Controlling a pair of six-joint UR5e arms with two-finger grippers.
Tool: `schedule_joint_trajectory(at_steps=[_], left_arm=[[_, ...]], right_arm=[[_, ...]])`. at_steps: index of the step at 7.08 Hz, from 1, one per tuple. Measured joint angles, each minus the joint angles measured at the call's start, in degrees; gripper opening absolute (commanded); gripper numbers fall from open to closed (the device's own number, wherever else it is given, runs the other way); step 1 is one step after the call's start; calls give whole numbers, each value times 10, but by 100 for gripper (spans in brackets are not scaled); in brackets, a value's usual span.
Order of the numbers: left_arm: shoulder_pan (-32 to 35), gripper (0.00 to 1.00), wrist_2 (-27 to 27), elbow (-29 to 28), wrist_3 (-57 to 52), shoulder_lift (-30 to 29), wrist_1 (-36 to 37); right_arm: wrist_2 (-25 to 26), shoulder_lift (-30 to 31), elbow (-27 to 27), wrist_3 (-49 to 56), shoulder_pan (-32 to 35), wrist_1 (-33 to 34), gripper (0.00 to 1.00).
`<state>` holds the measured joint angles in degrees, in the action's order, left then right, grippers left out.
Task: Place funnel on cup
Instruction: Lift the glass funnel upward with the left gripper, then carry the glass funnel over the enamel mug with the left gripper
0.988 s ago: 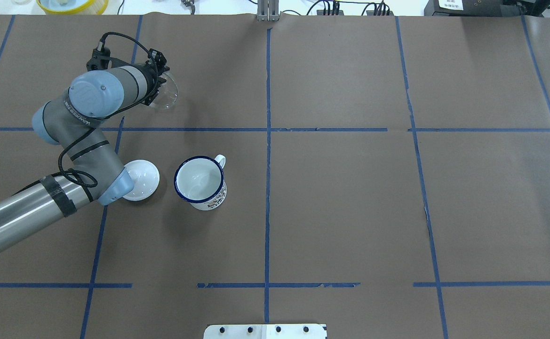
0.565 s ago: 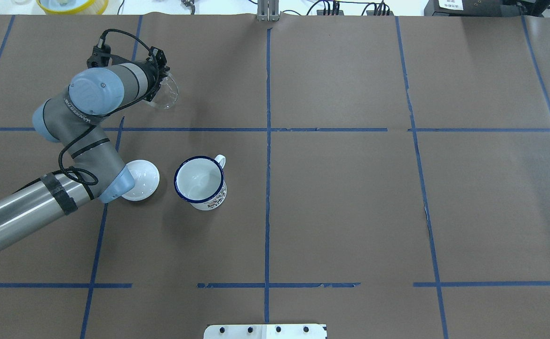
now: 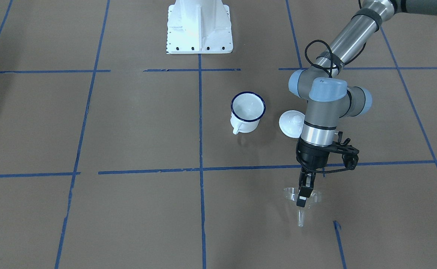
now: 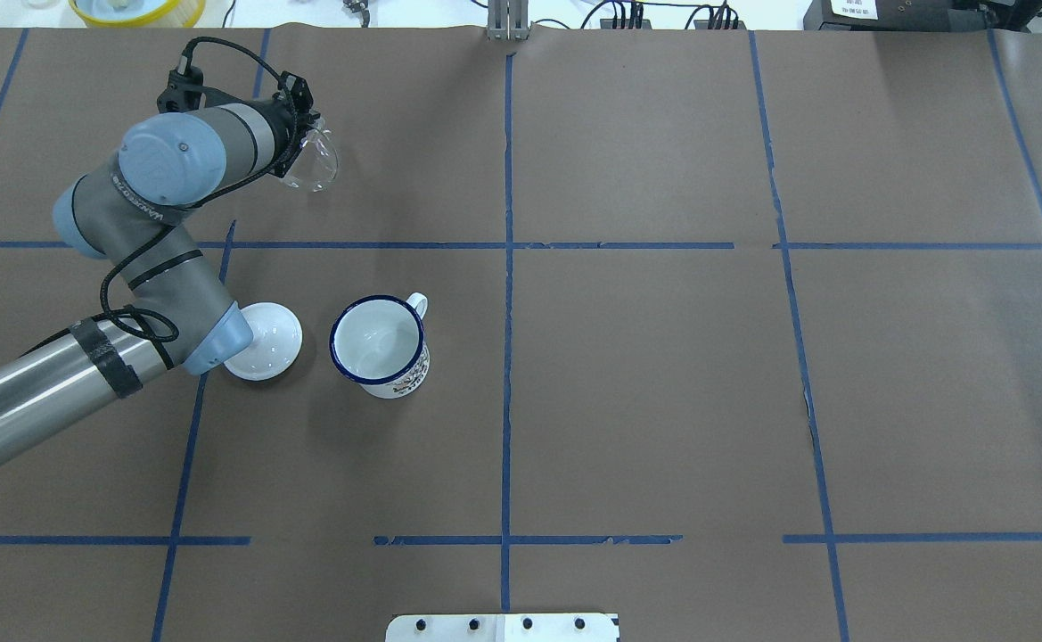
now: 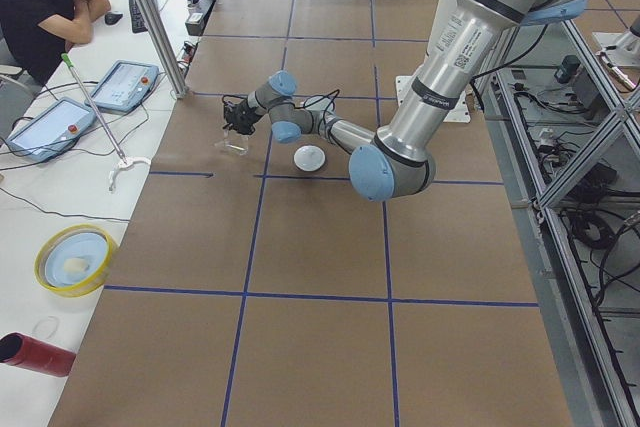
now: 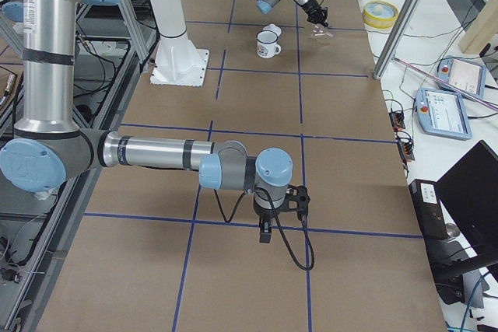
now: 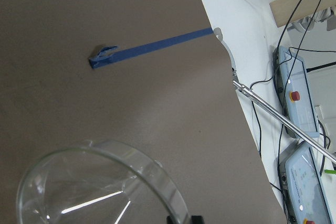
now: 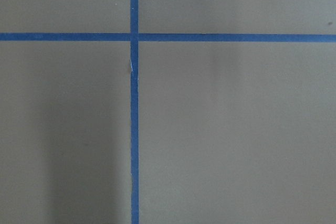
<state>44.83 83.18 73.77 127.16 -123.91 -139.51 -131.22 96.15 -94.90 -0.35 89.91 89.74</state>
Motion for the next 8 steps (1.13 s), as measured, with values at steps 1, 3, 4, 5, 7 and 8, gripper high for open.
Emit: schedule_joint_trajectory(at_steps=[1, 3, 4, 5, 7, 8], left_arm=[[7, 0, 8, 21, -7, 0, 5], [18, 0, 58, 92, -70, 4, 75], [20, 0, 83, 141, -122, 5, 144], [21, 0, 112, 195, -183, 8, 219], [19, 0, 147, 291, -293, 18, 354], [6, 0, 158, 334, -354, 19, 435]], right_arm=[[0, 0, 0, 0, 0, 0, 100], [0, 0, 0, 0, 0, 0, 100], [0, 0, 0, 0, 0, 0, 100], [0, 0, 0, 0, 0, 0, 100], [0, 0, 0, 0, 0, 0, 100], [0, 0, 0, 0, 0, 0, 100]])
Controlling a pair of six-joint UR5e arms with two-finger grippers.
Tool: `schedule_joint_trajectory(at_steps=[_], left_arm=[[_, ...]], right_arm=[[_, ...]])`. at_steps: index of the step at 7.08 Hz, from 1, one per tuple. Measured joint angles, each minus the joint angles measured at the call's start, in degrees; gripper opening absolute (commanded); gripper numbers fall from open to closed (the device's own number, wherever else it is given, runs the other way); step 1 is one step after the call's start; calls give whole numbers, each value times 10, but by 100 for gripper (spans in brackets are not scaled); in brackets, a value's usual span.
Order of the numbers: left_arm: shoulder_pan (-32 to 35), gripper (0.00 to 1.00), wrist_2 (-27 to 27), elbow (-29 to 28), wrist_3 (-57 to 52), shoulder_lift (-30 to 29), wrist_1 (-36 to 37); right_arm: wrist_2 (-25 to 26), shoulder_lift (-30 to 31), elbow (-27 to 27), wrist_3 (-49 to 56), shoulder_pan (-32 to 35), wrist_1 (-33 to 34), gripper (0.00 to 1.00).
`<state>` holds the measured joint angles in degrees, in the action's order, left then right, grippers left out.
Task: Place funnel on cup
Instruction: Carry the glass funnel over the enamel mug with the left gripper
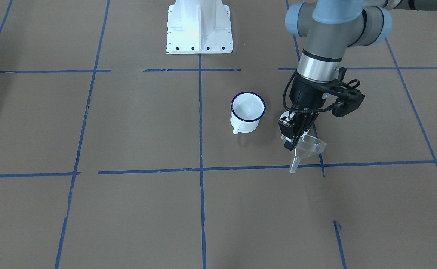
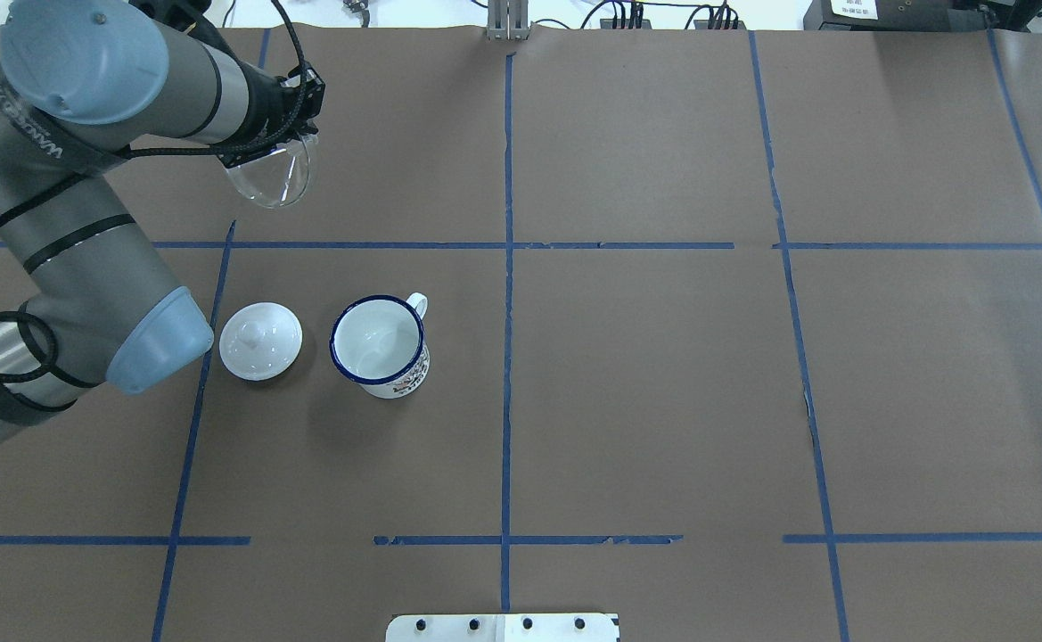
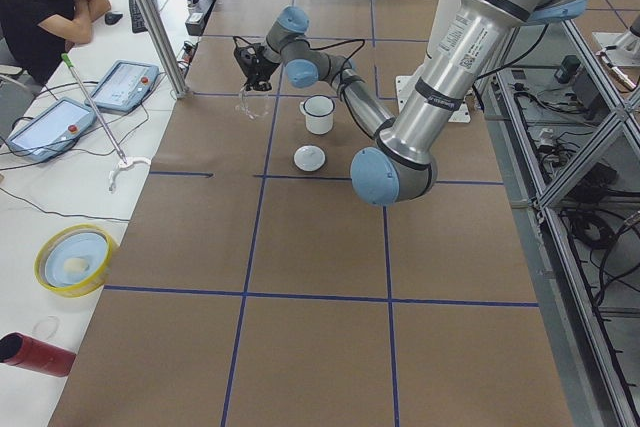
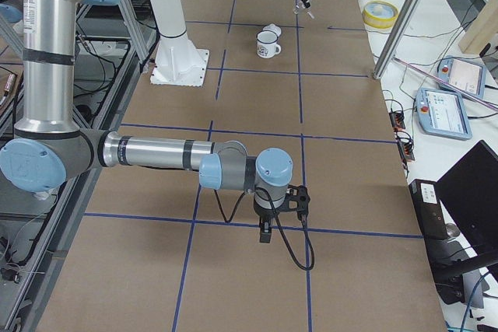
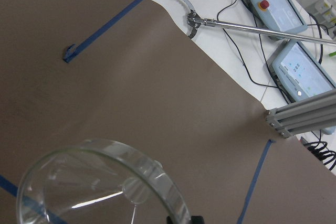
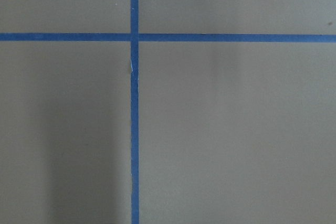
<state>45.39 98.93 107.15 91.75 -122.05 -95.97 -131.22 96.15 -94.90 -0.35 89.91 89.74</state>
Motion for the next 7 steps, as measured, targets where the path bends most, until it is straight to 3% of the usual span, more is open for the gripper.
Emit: schedule_joint_trajectory(at_steps=[4, 7], left_arm=[[-122, 0, 4, 94, -102, -31, 244], [-157, 0, 4, 110, -132, -82, 333]], right_arm=[[0, 0, 0, 0, 0, 0, 100], [0, 0, 1, 0, 0, 0, 100]])
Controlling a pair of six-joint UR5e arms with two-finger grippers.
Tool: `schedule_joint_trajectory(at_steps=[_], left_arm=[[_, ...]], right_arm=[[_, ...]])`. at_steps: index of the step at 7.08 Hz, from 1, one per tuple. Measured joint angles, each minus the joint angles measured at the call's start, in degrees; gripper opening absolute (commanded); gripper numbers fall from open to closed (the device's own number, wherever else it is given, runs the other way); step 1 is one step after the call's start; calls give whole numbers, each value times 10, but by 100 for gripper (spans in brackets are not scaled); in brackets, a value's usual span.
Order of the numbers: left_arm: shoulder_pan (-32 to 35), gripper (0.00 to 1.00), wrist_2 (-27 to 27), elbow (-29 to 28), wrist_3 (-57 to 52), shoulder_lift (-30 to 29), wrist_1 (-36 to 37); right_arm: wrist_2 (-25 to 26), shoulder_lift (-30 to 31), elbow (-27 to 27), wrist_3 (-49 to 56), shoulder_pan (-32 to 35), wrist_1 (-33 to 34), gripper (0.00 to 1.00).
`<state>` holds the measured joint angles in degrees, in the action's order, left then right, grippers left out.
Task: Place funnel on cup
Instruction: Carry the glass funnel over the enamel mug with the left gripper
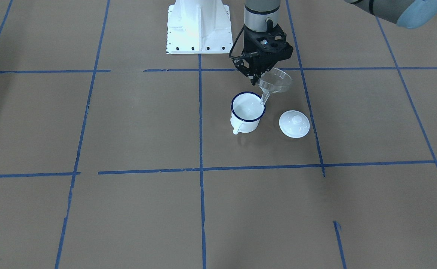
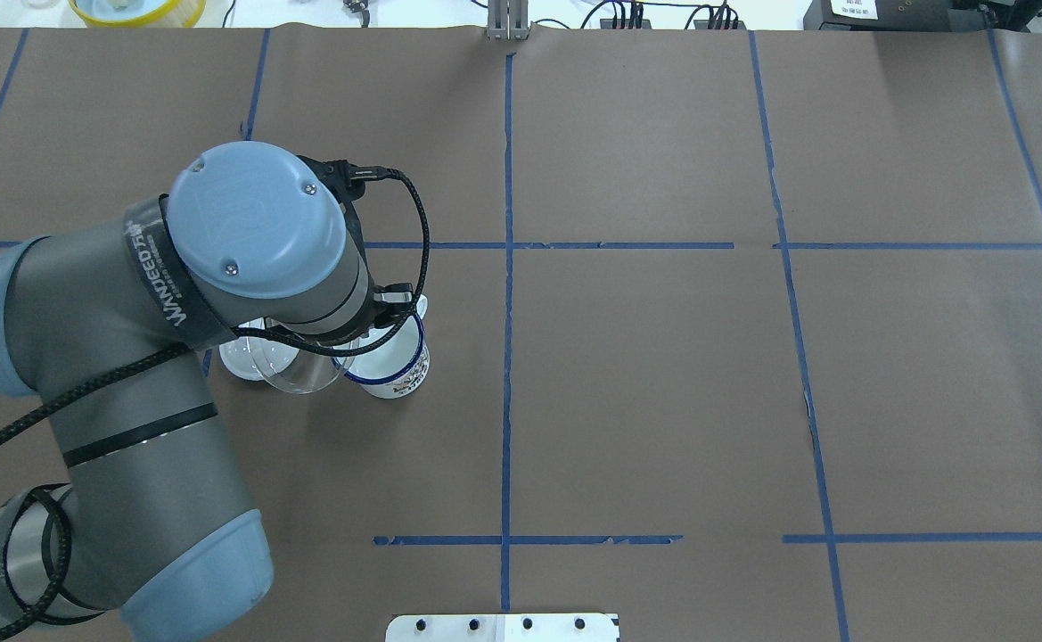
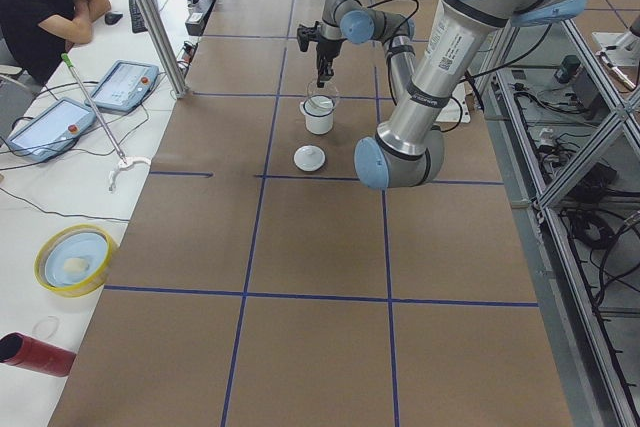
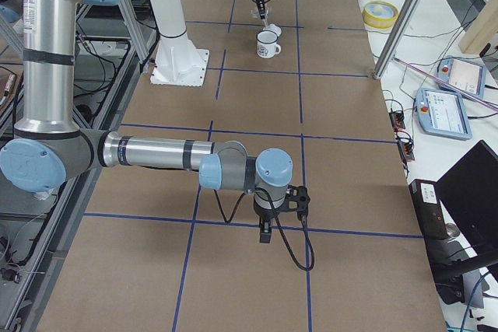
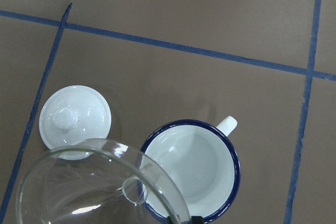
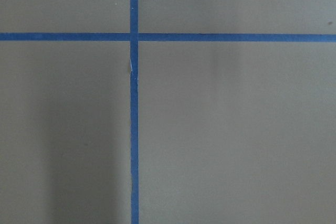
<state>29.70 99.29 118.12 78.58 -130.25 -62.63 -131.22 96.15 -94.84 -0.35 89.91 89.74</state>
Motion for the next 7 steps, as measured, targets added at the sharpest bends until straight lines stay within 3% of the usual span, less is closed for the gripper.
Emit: schedule_joint_trajectory(at_steps=[7], left_arm=[[2, 0, 1, -81, -276, -101, 103]], right_arm=[[0, 0, -1, 0, 0, 0, 100]])
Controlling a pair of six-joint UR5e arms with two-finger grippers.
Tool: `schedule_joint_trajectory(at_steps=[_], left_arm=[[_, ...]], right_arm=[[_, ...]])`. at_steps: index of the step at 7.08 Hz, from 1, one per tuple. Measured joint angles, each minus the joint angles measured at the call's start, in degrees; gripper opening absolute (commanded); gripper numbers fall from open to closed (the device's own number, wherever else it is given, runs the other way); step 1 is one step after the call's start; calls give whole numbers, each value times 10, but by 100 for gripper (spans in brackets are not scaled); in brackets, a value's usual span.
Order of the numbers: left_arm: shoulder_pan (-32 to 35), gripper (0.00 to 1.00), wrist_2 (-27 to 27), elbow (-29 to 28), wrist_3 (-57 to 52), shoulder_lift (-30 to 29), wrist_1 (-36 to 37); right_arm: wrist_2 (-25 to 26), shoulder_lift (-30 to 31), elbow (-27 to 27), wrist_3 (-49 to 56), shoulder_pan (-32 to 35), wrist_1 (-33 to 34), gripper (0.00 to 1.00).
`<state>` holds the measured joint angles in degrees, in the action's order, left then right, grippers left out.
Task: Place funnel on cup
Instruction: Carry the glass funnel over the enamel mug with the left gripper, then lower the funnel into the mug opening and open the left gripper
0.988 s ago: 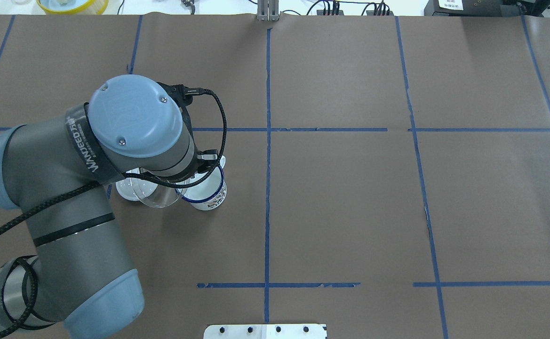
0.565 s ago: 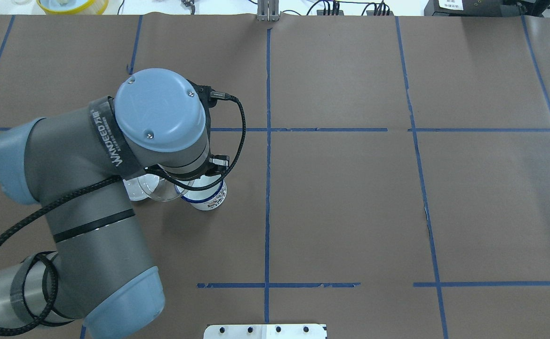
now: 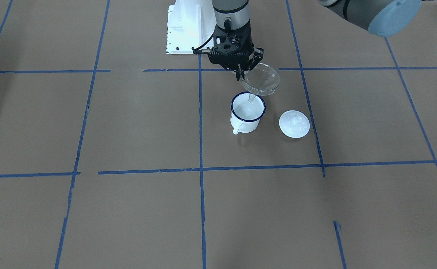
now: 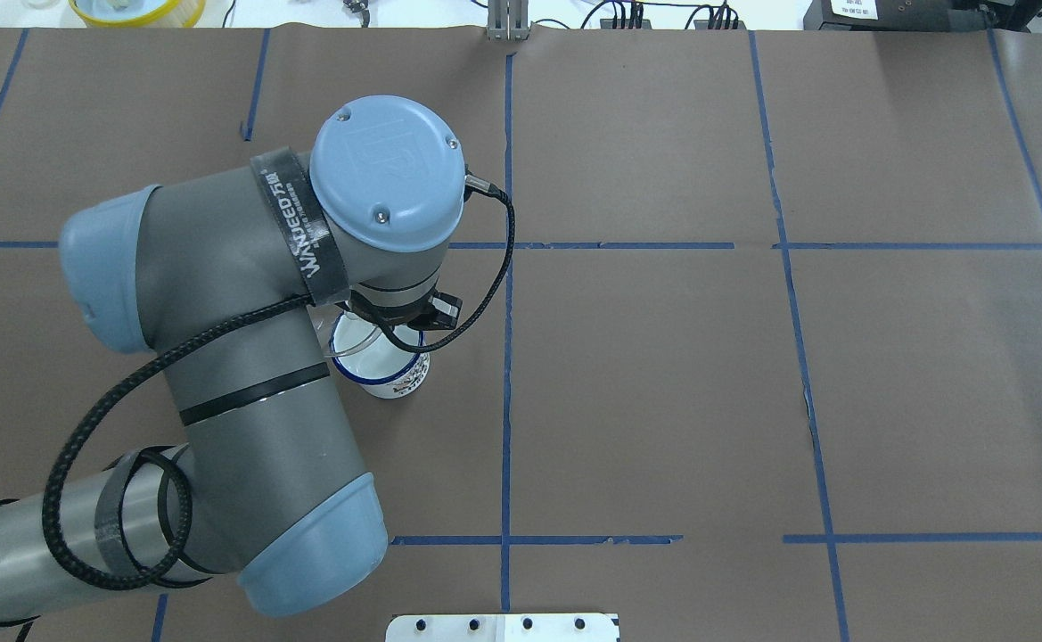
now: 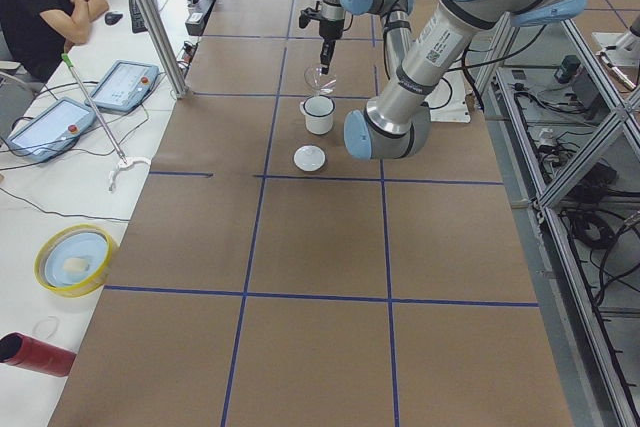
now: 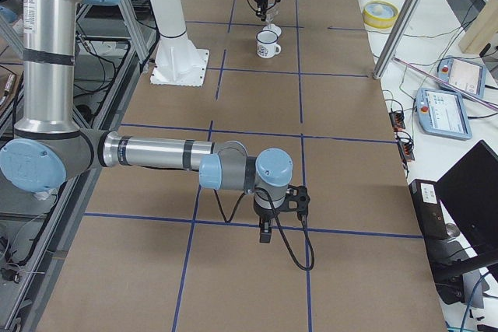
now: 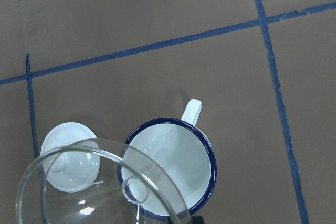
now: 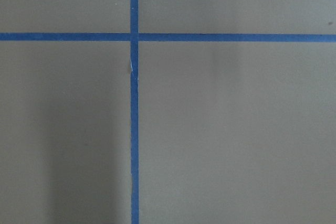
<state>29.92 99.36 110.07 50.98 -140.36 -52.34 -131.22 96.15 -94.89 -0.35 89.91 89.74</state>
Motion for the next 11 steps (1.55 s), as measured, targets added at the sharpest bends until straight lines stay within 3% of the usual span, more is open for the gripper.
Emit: schedule_joint_trajectory(at_steps=[3, 7, 8, 9, 11], left_arm=[[0, 0, -2, -45, -68, -9, 7], [-7, 0, 3, -87, -80, 1, -39], [-9, 15, 4, -89, -80, 2, -43], [-10, 99, 4, -90, -80, 3, -48], [-12, 100, 2, -96, -77, 15, -77]], right_arm=[[0, 0, 0, 0, 0, 0, 100], [0, 0, 0, 0, 0, 0, 100], [0, 0, 0, 0, 0, 0, 100], [0, 0, 0, 0, 0, 0, 100], [0, 0, 0, 0, 0, 0, 100]])
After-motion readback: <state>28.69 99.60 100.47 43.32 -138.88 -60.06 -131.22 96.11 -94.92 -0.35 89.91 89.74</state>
